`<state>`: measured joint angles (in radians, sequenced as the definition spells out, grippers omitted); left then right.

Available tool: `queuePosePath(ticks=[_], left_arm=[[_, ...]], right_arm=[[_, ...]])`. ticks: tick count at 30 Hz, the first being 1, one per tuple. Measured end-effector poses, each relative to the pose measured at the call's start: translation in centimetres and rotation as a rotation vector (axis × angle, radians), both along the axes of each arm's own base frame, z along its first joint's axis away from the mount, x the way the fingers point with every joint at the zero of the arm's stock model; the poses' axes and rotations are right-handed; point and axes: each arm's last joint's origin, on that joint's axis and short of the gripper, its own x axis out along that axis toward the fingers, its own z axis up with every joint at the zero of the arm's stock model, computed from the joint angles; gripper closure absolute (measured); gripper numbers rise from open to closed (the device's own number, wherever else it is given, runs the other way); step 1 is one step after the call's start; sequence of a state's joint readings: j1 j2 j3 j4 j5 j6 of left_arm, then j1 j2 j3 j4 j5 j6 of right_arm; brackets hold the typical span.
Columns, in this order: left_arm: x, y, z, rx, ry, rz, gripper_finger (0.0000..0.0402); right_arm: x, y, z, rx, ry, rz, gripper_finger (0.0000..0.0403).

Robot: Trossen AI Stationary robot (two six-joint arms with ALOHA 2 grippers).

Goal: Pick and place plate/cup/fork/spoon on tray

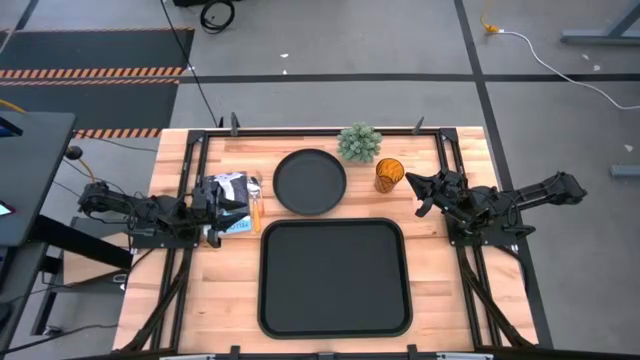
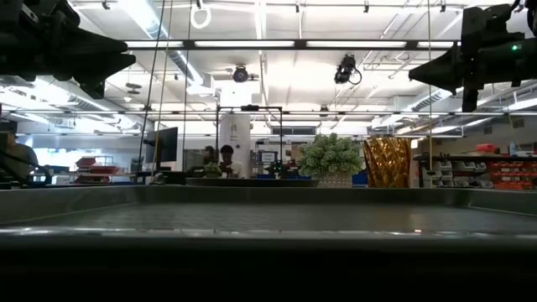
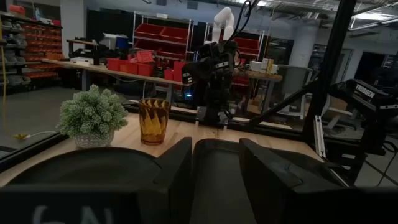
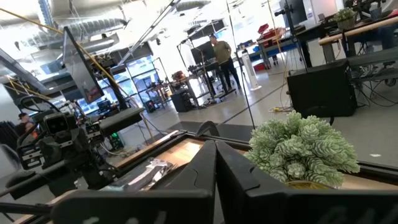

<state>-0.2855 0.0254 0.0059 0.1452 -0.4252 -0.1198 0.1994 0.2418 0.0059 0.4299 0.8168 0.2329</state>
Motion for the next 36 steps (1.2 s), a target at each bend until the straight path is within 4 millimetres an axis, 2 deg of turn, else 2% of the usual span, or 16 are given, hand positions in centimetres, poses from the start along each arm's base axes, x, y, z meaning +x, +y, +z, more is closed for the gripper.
queuePosePath(ticks=[14,21,31,36], left_arm=[[0.0,0.0,0.0,0.000,-0.001,0.000,0.0260],[-0.3,0.1,1.4,0.016,-0.137,0.014,0.0260],[-0.6,0.2,2.4,0.116,-0.229,0.049,0.0260],[-0.7,0.2,2.6,0.103,-0.249,0.049,0.0260]], right_arm=[[0.0,0.0,0.0,0.000,0.000,0.000,0.0389],[-0.1,-0.1,0.6,0.007,-0.063,-0.007,0.0389],[-0.3,-0.4,1.6,-0.168,-0.064,0.004,0.0389],[-0.2,-0.6,1.6,-0.164,-0.073,0.005,0.0389]])
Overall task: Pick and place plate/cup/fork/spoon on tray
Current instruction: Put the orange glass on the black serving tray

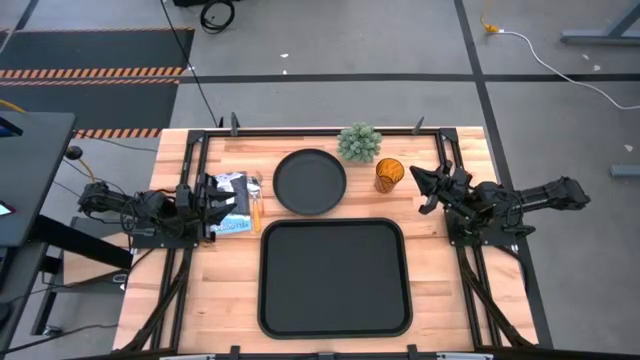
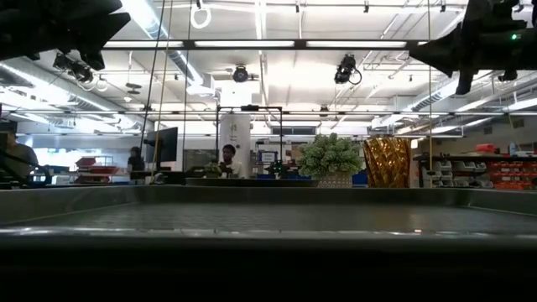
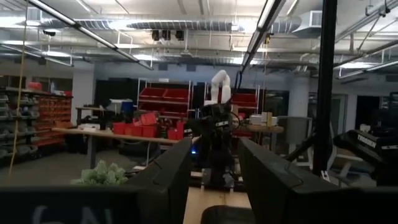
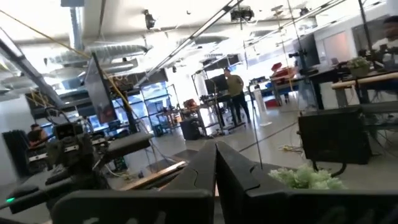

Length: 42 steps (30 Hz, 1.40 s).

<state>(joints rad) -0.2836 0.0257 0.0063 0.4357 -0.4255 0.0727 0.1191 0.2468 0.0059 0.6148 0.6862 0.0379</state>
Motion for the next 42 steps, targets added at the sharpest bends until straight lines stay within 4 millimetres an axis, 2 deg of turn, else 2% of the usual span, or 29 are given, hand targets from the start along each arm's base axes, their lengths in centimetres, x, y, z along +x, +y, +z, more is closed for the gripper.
queuePosePath(ticks=[4,8,11,15,20,24,28,36,42], left_arm=[[-0.1,0.1,0.2,-0.032,-0.025,0.031,0.0260],[-0.2,0.4,0.3,-0.080,-0.026,0.112,0.0260],[-0.2,0.5,0.2,-0.089,-0.016,0.164,0.0260],[-0.3,0.8,0.1,-0.124,0.003,0.245,0.0251],[-0.1,0.7,-0.3,-0.158,0.024,0.227,0.0220],[0.0,0.7,-0.6,-0.208,0.037,0.218,0.0216],[0.1,0.7,-0.9,-0.227,0.061,0.210,0.0228],[0.4,0.6,-1.9,-0.259,0.147,0.180,0.0244],[0.5,0.5,-2.2,-0.276,0.168,0.150,0.0244]], right_arm=[[0.5,0.1,-0.1,-0.010,0.106,0.053,0.0389],[1.1,-0.1,1.2,0.030,0.283,0.023,0.0390],[1.7,-0.3,2.5,0.045,0.352,0.009,0.0382],[2.6,-0.4,3.3,0.067,0.473,-0.009,0.0353],[4.1,-0.8,4.7,0.145,0.635,-0.017,0.0299],[5.6,-1.4,6.2,0.195,0.775,-0.019,0.0277],[6.8,-2.5,6.4,0.242,0.930,-0.045,0.0276],[9.2,-4.1,6.7,0.340,1.100,0.042,0.0268],[10.9,-5.5,6.1,0.418,1.245,0.079,0.0263]])
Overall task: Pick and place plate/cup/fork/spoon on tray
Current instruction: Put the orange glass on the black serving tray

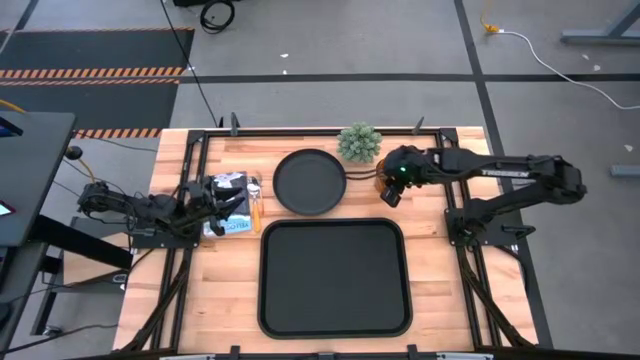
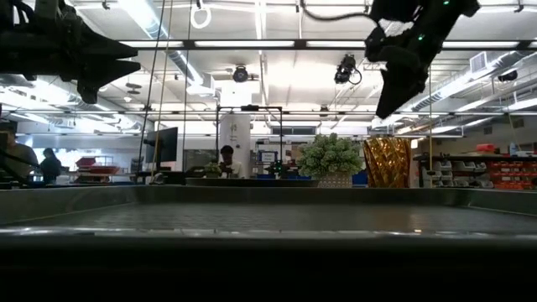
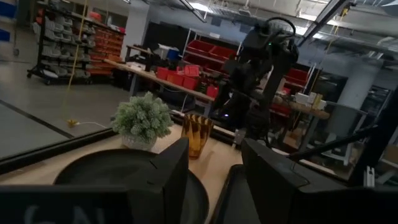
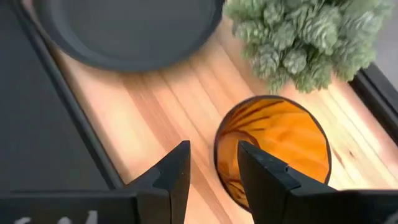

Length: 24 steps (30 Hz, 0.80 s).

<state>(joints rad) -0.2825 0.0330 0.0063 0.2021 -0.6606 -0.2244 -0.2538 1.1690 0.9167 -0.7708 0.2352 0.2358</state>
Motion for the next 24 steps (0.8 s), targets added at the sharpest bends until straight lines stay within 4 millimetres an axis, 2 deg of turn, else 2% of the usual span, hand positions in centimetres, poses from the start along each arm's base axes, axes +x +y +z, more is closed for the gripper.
queuePosePath(ticks=[8,17,24], left_arm=[[0.0,0.0,0.0,0.004,0.001,0.001,0.0244],[0.0,0.0,0.0,0.010,0.003,0.002,0.0244],[0.0,0.0,0.0,0.009,0.003,0.002,0.0244]], right_arm=[[1.7,-1.8,-0.9,0.079,0.171,0.004,0.0264],[3.5,-2.7,-1.3,0.160,0.351,0.031,0.0270],[4.4,-3.5,-2.5,0.237,0.452,0.066,0.0270]])
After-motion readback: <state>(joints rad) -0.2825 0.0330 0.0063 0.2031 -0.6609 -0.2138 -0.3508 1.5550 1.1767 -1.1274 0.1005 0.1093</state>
